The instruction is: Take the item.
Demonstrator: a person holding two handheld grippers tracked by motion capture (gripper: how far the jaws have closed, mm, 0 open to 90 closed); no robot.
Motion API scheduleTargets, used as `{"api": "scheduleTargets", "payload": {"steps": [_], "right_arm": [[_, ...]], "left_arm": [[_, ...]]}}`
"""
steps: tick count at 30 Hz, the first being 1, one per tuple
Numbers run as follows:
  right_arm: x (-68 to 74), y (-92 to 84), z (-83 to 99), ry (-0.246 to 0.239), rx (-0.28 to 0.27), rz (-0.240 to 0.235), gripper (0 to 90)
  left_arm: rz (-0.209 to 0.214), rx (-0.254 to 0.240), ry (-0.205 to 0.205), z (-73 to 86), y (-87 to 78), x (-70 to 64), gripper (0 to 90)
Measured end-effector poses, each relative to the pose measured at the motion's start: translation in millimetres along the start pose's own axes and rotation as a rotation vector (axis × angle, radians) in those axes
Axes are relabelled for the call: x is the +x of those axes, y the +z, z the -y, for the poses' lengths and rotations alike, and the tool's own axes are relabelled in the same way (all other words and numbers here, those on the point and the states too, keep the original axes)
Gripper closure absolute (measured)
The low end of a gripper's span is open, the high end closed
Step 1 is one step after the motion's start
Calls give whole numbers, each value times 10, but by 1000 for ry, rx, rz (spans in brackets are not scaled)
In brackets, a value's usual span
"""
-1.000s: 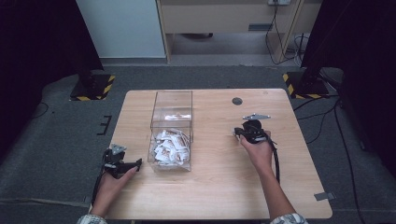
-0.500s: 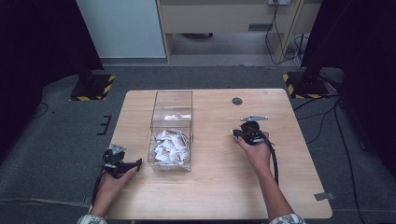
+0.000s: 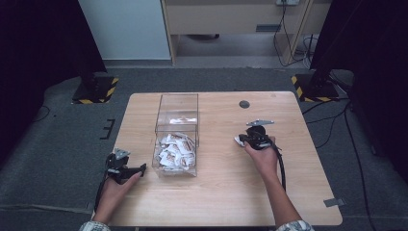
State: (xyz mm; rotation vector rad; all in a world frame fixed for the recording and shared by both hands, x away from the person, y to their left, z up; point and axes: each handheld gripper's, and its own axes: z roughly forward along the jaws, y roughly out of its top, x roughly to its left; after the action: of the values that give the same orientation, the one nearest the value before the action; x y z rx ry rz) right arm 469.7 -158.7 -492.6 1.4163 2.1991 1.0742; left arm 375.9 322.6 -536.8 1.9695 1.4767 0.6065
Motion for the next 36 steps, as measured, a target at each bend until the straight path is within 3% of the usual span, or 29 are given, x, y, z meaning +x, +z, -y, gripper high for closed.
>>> {"api": "scheduleTargets", "payload": {"steps": [21, 31, 36], "right_arm": [[43, -110, -83, -8, -20, -8, 753], [88, -162, -123, -3, -26, -13, 618], [120, -188, -130, -9, -23, -19, 472]], "left_arm": [[0, 0, 0, 0, 0, 0, 0], [0, 0, -2, 0, 0, -1, 0], [0, 0, -2, 0, 0, -1, 0]]}}
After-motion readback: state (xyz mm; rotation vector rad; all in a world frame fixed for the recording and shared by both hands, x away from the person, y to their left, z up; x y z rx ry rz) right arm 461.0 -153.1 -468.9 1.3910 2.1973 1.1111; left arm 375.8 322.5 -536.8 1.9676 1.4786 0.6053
